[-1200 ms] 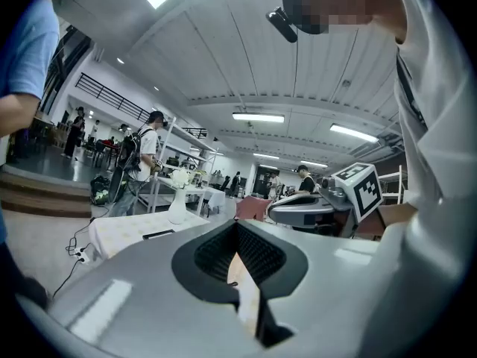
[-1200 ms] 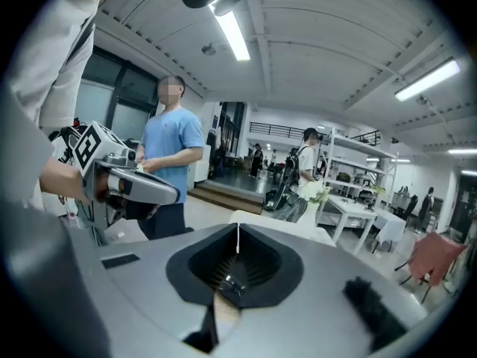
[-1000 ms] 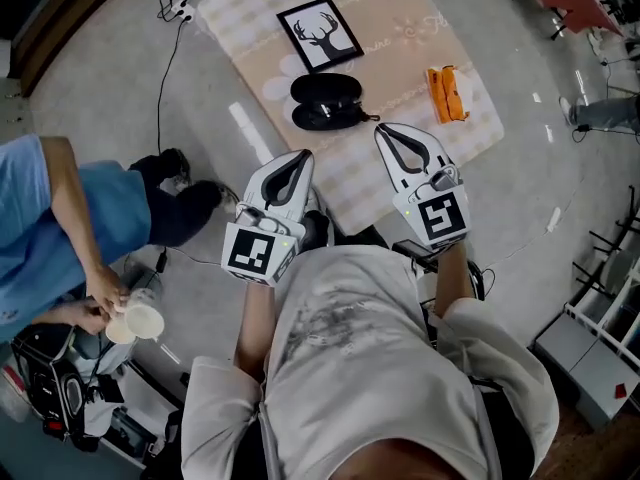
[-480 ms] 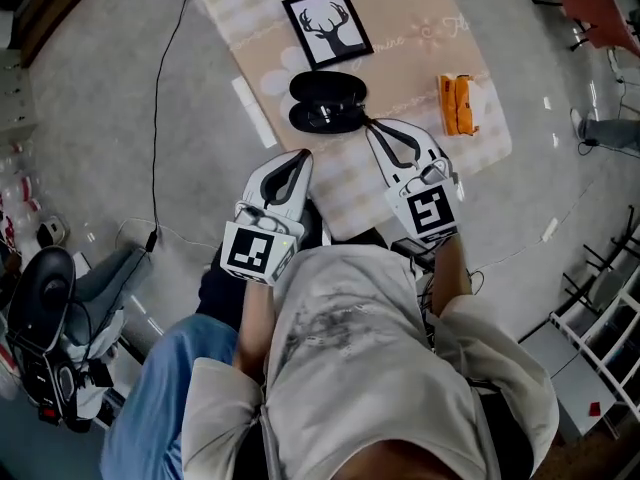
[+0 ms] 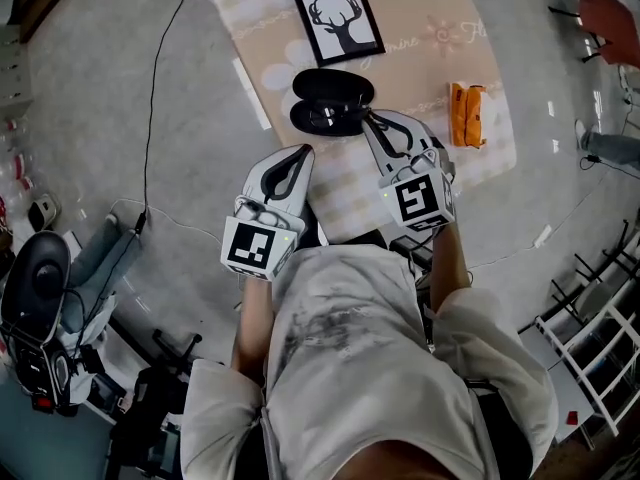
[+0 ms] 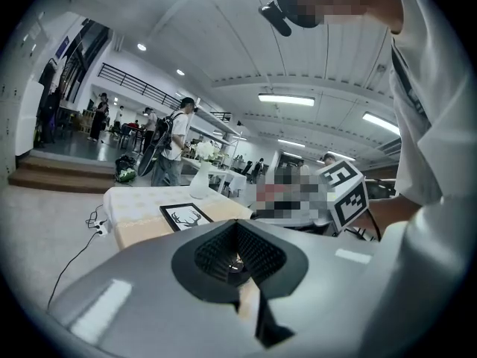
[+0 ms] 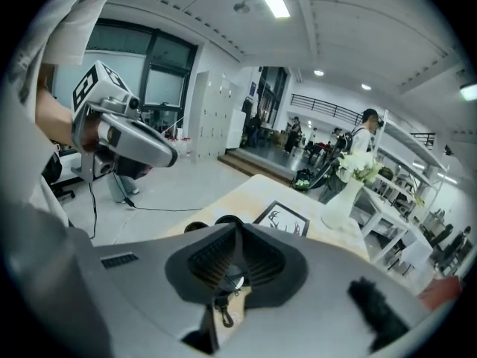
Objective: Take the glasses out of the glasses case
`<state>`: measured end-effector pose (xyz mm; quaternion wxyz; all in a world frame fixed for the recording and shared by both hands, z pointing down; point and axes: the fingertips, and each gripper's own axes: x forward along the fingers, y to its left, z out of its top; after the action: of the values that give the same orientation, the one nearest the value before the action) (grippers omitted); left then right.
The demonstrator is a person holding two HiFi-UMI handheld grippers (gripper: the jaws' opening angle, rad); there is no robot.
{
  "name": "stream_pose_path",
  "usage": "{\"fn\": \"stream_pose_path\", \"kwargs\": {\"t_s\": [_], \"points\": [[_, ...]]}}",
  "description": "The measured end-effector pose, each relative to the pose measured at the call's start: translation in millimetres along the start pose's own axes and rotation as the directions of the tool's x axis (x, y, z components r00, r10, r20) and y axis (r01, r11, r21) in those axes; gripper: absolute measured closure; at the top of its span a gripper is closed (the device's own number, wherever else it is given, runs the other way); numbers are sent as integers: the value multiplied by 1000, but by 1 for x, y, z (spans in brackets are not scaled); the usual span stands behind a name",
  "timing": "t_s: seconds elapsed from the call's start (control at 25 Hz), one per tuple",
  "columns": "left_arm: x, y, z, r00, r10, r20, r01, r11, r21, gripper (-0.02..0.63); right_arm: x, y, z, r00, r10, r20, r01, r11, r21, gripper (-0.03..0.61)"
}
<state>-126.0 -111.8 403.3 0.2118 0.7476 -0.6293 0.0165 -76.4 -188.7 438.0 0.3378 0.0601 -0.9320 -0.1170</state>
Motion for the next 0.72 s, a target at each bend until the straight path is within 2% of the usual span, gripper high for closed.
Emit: {"fn": "stream_pose_path", "kwargs": {"t_s": [0.44, 0.52, 0.72], "points": [[16, 0, -17, 999, 15, -32, -16, 999, -30, 604, 32, 7, -29, 994, 82, -70, -85, 996, -38, 558], [18, 1, -21, 999, 16, -38, -17, 999, -34, 604, 36, 9, -33, 992, 92, -81, -96, 994, -45, 518], [22, 2, -28, 999, 16, -51, -19, 999, -47, 604, 46, 14, -40, 988, 119, -98, -125, 990, -58, 514]]}}
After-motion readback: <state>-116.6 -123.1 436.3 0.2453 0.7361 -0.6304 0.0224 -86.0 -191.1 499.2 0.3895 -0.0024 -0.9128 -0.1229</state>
